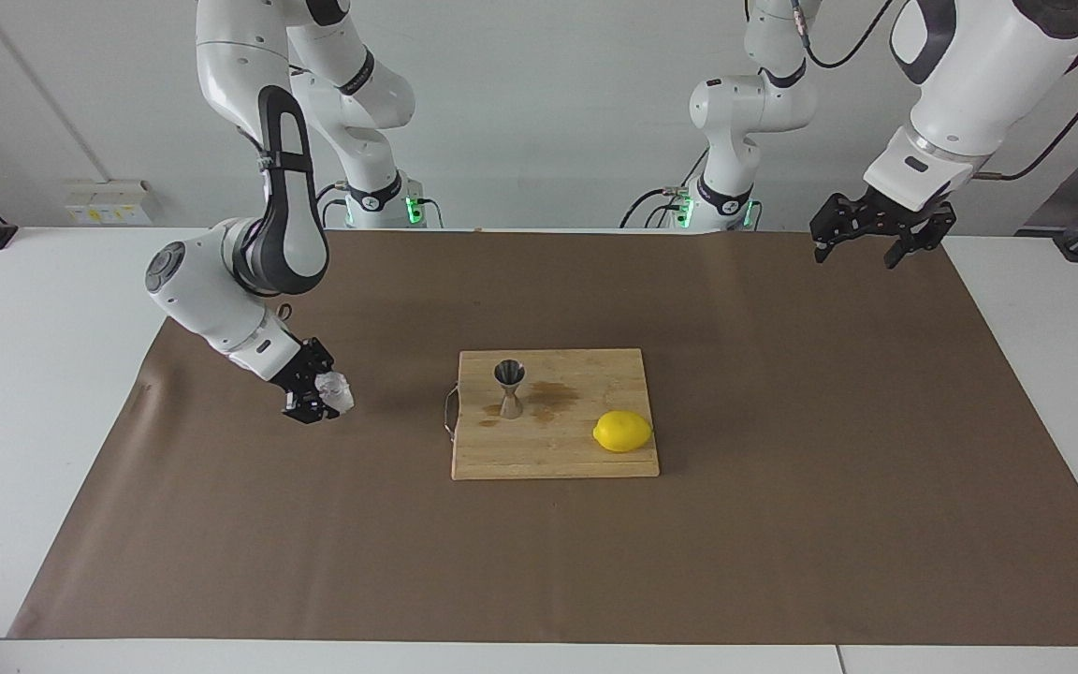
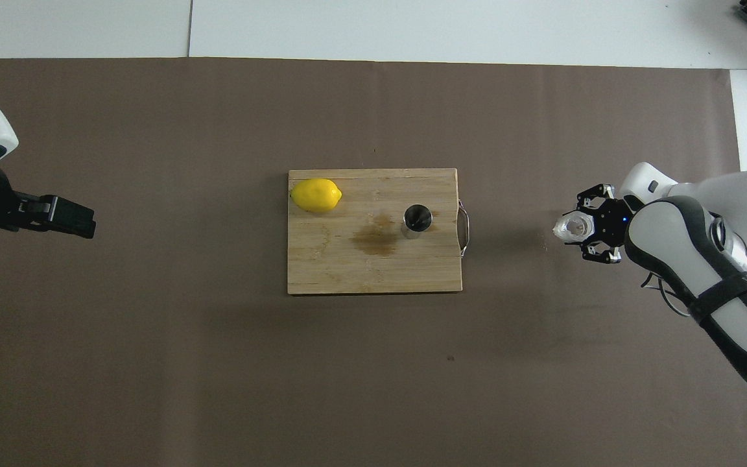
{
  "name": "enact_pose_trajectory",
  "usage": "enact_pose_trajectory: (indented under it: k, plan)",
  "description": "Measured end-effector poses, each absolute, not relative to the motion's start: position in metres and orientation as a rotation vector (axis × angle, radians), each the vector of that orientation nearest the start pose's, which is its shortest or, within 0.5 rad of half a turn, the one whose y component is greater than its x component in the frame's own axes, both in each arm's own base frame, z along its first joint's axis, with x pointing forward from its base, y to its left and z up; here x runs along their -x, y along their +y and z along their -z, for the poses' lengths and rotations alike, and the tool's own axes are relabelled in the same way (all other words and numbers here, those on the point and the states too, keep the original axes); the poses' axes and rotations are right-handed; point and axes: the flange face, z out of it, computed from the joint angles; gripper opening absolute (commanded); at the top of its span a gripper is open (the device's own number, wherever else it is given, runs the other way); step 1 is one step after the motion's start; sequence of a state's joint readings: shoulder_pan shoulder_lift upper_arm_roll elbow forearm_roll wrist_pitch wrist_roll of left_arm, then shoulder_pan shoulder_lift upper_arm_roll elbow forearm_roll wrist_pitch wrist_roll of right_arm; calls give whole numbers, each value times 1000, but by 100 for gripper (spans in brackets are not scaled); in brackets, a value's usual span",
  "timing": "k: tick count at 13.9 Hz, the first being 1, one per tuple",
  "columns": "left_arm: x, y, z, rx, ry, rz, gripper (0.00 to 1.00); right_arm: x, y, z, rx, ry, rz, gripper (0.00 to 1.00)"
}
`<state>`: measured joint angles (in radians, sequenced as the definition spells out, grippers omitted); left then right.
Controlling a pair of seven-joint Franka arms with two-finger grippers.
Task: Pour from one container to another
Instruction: 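Grasp the white cup with the right gripper and lift it, then carry the white cup with the right gripper above the metal cup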
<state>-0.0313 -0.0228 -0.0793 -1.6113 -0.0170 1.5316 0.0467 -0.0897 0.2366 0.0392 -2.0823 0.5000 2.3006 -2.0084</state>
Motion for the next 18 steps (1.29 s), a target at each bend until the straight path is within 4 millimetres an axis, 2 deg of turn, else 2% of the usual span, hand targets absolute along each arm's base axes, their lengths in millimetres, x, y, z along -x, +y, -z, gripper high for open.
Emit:
enact_pose_trajectory:
  k: [9,18]
  plan:
    - [-539,-61,-614,3144,245,-93,100,-593,56,-376,-2368,2294,-531,5]
    - [-539,-61,-614,3144,245,-93,100,-598,129,-417,-2437,2209,-415,5]
